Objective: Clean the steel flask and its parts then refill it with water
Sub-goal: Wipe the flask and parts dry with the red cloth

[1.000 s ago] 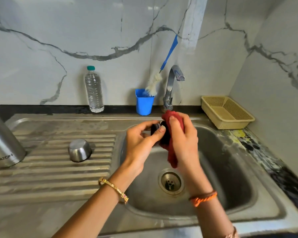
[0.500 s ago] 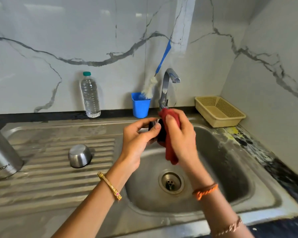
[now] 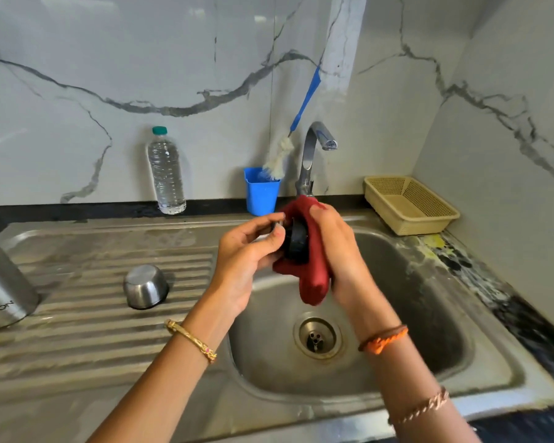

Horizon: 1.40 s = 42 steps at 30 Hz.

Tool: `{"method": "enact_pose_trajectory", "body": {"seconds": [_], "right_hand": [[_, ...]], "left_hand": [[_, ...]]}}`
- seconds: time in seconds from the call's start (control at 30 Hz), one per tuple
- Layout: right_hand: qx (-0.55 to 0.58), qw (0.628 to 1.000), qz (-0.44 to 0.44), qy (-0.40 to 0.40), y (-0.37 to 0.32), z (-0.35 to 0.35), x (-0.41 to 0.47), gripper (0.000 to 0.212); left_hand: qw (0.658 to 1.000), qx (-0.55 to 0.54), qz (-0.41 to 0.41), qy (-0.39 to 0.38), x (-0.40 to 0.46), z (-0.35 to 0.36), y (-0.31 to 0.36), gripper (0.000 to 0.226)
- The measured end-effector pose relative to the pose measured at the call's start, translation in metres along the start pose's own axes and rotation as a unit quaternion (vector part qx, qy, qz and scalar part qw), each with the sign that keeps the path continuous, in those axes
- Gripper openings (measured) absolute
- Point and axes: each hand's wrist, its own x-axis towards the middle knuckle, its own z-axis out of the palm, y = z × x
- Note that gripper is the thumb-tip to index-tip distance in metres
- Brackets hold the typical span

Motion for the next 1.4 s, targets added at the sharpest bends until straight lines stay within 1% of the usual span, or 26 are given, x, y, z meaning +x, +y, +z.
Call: {"method": "enact_pose_trajectory", "body": {"seconds": [0.03,0.1,0.2,0.37,0.47,0.57,0.6,0.63,0.7,0.73,0.77,0.83,0.93,1.0,1.03,1.07,1.1,1.13,1.17,1.2,1.23,1.27,1.3,1.33,1.37,1.4], "right_hand": [[0.057,0.993,0.081,-0.065,-0.011,-0.004,0.004,0.027],[0.103,0.972,0.161,-0.136,-0.019,-0.007,0.006,0.036],[0.088,0.965,0.217,-0.121,-0.006,-0.008,0.005,0.041],[0.074,0.953,0.279,-0.09,0.009,-0.014,-0.003,0.05],[0.115,0.943,0.294,-0.102,0.011,-0.015,-0.007,0.05],[0.14,0.951,0.265,-0.08,0.011,-0.018,-0.005,0.05],[0.154,0.955,0.245,-0.069,0.011,-0.021,-0.002,0.05],[0.166,0.959,0.224,-0.062,0.01,-0.022,0.0,0.051],[0.181,0.964,0.188,-0.056,0.006,-0.022,0.004,0.053],[0.184,0.964,0.185,-0.056,0.006,-0.022,0.005,0.054],[0.18,0.963,0.193,-0.052,0.007,-0.021,0.005,0.053],[0.158,0.961,0.223,-0.046,0.011,-0.018,0.0,0.052],[0.11,0.967,0.227,-0.026,0.025,-0.016,-0.007,0.049],[0.047,0.988,0.143,0.03,0.036,-0.017,-0.008,0.035],[-0.022,0.995,0.065,0.065,0.039,-0.016,-0.01,0.029],[-0.124,0.988,-0.028,0.083,0.041,-0.017,-0.011,0.029],[-0.239,0.96,-0.12,0.084,0.041,-0.017,-0.012,0.034],[-0.346,0.915,-0.189,0.087,0.04,-0.018,-0.012,0.04],[-0.414,0.875,-0.232,0.093,0.036,-0.019,-0.012,0.046],[-0.437,0.859,-0.251,0.096,0.033,-0.02,-0.01,0.047],[-0.406,0.877,-0.246,0.082,0.027,-0.021,-0.007,0.043],[-0.326,0.92,-0.211,0.056,0.018,-0.02,-0.004,0.033],[-0.225,0.964,-0.142,0.02,0.01,-0.019,-0.001,0.023],[-0.132,0.989,-0.065,-0.01,0.004,-0.019,0.003,0.018],[-0.082,0.996,-0.011,-0.023,0.003,-0.02,0.006,0.017],[-0.083,0.996,0.002,-0.018,0.004,-0.02,0.004,0.017]], "left_hand": [[0.999,-0.015,0.017,-0.028,0.0,0.0,0.001,0.019],[0.993,0.006,0.087,-0.074,0.0,-0.001,0.001,0.025],[0.963,0.142,0.209,-0.088,0.004,-0.008,-0.006,0.035],[0.941,0.239,0.239,-0.02,0.002,-0.016,-0.028,0.032],[0.89,0.325,0.32,0.01,0.009,-0.017,-0.029,0.031],[0.82,0.409,0.399,-0.04,0.016,-0.018,-0.023,0.029],[0.814,0.413,0.403,-0.06,0.016,-0.016,-0.02,0.029],[0.83,0.394,0.388,-0.078,0.012,-0.014,-0.018,0.029],[0.91,0.291,0.281,-0.091,0.003,-0.007,-0.014,0.033],[0.939,0.243,0.228,-0.086,0.0,-0.003,-0.014,0.036],[0.952,0.217,0.202,-0.072,-0.001,0.0,-0.017,0.037],[0.938,0.261,0.225,-0.032,-0.001,-0.002,-0.024,0.037],[0.896,0.358,0.264,-0.001,0.008,-0.01,-0.03,0.039],[0.892,0.378,0.247,0.033,0.015,-0.016,-0.033,0.039],[0.905,0.363,0.213,0.061,0.017,-0.017,-0.032,0.036],[0.929,0.325,0.161,0.08,0.017,-0.016,-0.03,0.031],[0.95,0.283,0.108,0.079,0.017,-0.014,-0.027,0.028],[0.962,0.256,0.074,0.063,0.016,-0.013,-0.024,0.027],[0.964,0.253,0.066,0.04,0.016,-0.012,-0.02,0.027],[0.962,0.263,0.075,0.012,0.014,-0.011,-0.015,0.028],[0.958,0.27,0.096,-0.015,0.012,-0.011,-0.009,0.03],[0.954,0.27,0.121,-0.043,0.011,-0.011,-0.003,0.033],[0.951,0.267,0.139,-0.068,0.009,-0.012,0.002,0.036],[0.95,0.26,0.149,-0.088,0.007,-0.012,0.005,0.037],[0.947,0.263,0.159,-0.098,0.005,-0.012,0.005,0.037],[0.942,0.274,0.169,-0.091,0.004,-0.012,0.002,0.038]]}}
